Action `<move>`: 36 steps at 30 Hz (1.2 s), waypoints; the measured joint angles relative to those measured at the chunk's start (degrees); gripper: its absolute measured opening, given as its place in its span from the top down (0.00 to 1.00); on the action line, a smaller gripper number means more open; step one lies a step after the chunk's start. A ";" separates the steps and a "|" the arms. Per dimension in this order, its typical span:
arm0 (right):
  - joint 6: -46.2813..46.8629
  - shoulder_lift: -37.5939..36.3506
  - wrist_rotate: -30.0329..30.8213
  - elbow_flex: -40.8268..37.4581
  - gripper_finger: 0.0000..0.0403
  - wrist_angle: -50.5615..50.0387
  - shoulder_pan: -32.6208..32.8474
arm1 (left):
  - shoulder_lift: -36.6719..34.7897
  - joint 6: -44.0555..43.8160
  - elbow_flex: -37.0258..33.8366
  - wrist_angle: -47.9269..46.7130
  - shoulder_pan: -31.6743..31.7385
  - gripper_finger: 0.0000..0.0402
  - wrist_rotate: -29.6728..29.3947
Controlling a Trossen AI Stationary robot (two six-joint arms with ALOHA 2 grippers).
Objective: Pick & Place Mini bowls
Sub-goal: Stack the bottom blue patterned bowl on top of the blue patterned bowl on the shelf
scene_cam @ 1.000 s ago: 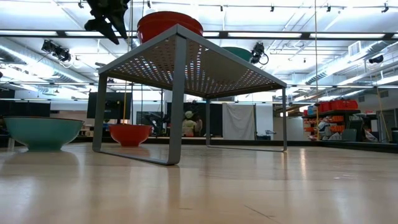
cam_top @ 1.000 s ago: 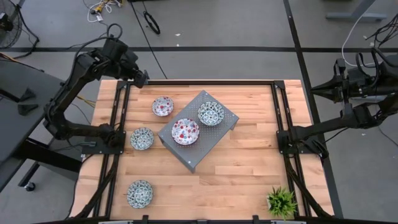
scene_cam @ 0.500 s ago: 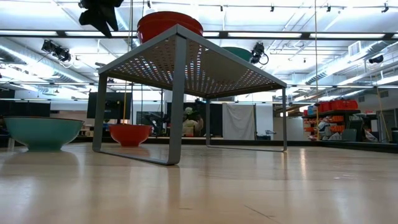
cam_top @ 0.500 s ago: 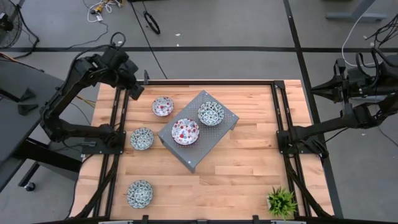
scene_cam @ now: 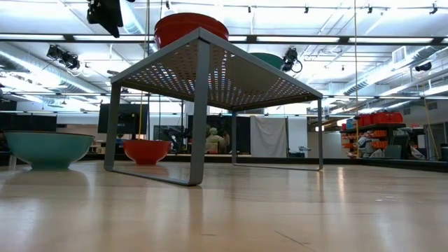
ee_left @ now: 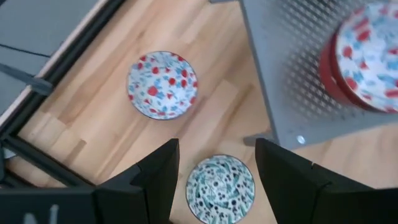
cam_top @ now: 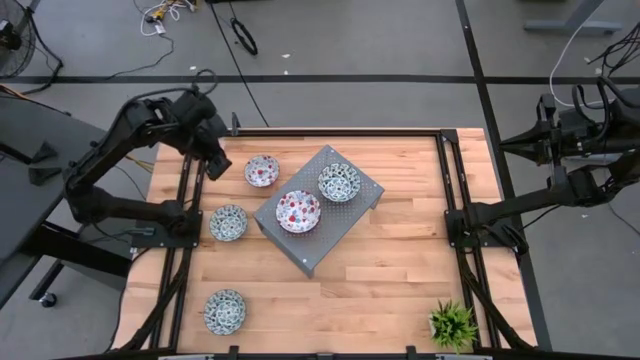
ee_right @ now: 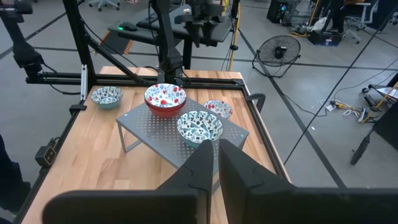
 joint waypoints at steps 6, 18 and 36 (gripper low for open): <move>0.01 0.00 -0.01 0.00 0.93 -0.01 0.00 | 0.09 0.55 0.00 -0.04 -6.68 0.46 1.60; 0.01 0.00 -0.01 0.00 0.93 -0.01 0.00 | 0.11 0.28 0.00 -0.26 -25.12 0.46 2.09; -0.01 0.02 -0.01 0.00 0.93 -0.01 0.00 | 5.83 -1.69 0.00 -2.15 -52.60 0.46 2.96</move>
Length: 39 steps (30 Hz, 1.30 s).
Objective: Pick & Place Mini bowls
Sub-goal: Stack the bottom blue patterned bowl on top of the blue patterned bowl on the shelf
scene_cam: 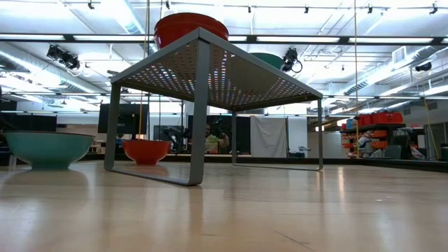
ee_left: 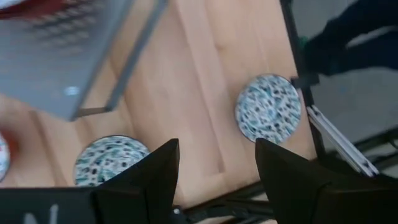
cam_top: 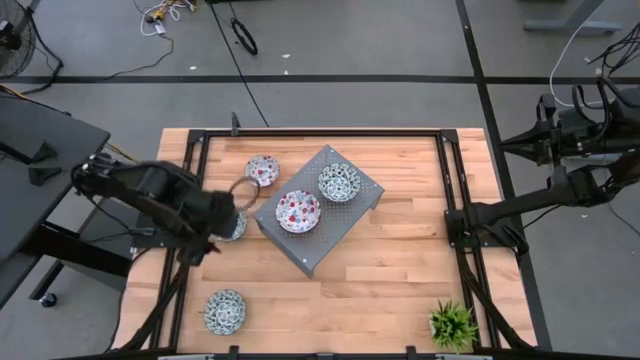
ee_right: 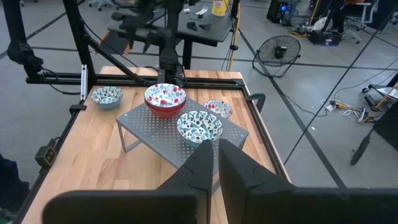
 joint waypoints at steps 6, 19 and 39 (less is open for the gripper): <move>0.00 0.00 0.02 0.00 0.93 0.00 0.00 | 3.66 -6.83 0.00 0.37 -6.32 0.46 -0.05; 0.02 0.00 0.00 0.00 0.93 0.01 0.01 | 10.23 -20.80 -0.02 4.94 -18.08 0.46 -4.29; 0.01 0.00 0.00 0.00 0.93 0.02 0.00 | 7.67 -24.60 -15.23 15.17 -28.89 0.46 -9.21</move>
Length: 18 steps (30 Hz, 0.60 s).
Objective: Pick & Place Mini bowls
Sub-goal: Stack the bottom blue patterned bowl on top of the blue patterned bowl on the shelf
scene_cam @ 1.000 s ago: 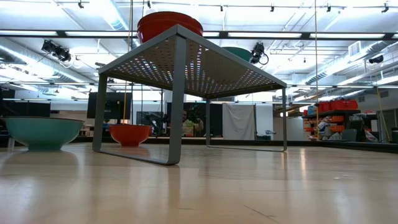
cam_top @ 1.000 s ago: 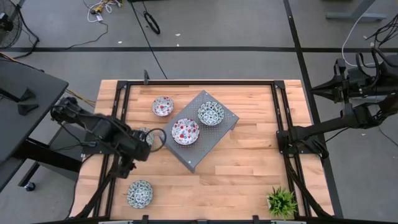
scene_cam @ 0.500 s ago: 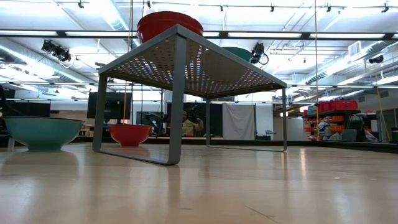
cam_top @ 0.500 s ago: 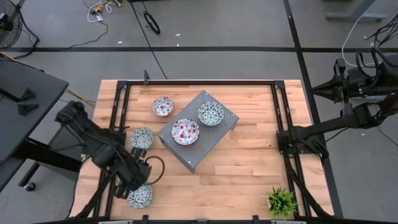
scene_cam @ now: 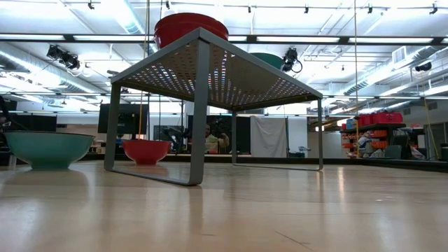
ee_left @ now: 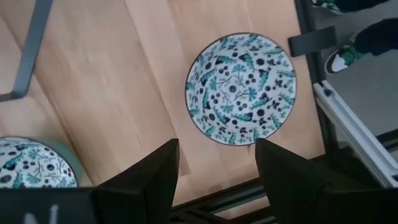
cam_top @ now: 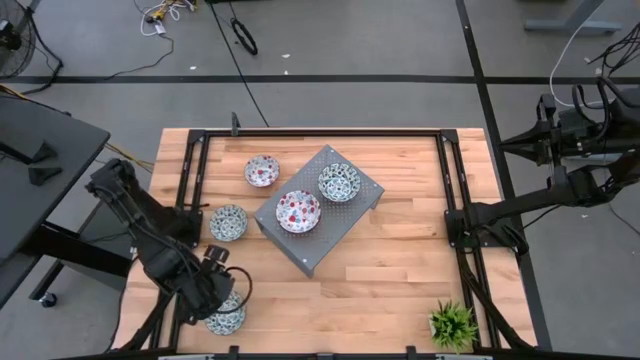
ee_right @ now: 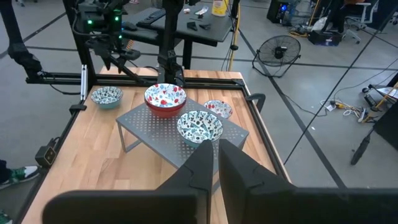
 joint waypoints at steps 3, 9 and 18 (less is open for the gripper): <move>0.01 0.00 0.00 0.00 0.93 -0.01 0.01 | -1.76 -3.24 -2.94 1.45 -1.37 0.46 -0.86; 0.01 0.00 0.00 0.00 0.93 -0.02 0.00 | -4.14 -10.25 -7.98 6.72 -3.47 0.46 -1.54; 0.01 0.00 0.00 0.00 0.93 -0.02 0.00 | -4.50 -16.36 -12.88 13.62 -3.89 0.46 -3.35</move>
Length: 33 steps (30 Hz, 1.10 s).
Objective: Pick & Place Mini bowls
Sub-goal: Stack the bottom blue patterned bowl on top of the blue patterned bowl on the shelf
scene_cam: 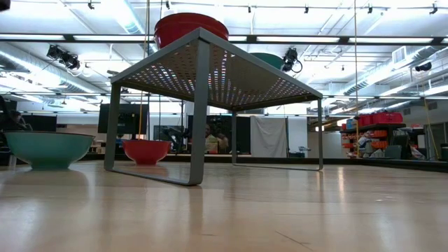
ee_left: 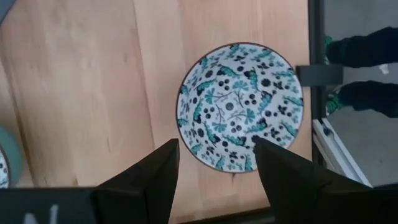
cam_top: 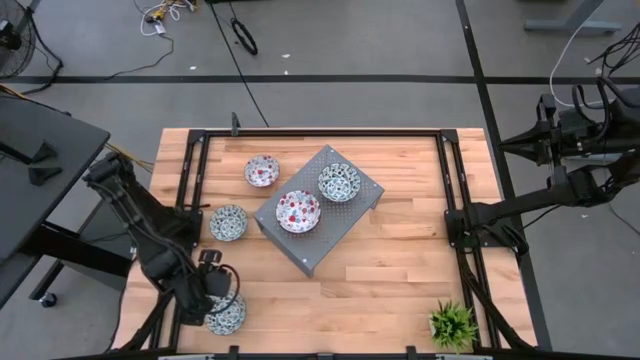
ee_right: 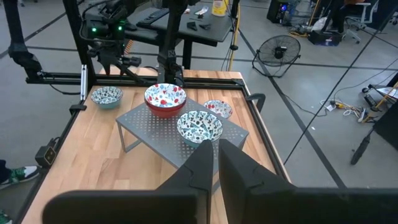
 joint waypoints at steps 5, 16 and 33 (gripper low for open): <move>-0.01 0.00 0.00 0.00 0.93 0.01 0.00 | 0.00 -0.72 -2.89 2.00 0.00 0.46 -0.17; -0.01 0.00 0.00 0.00 0.93 0.00 0.00 | 0.00 -5.30 -8.87 7.08 0.00 0.46 0.42; 0.00 0.00 0.00 0.00 0.93 0.01 0.00 | 0.00 -10.95 -16.70 16.65 1.01 0.46 1.86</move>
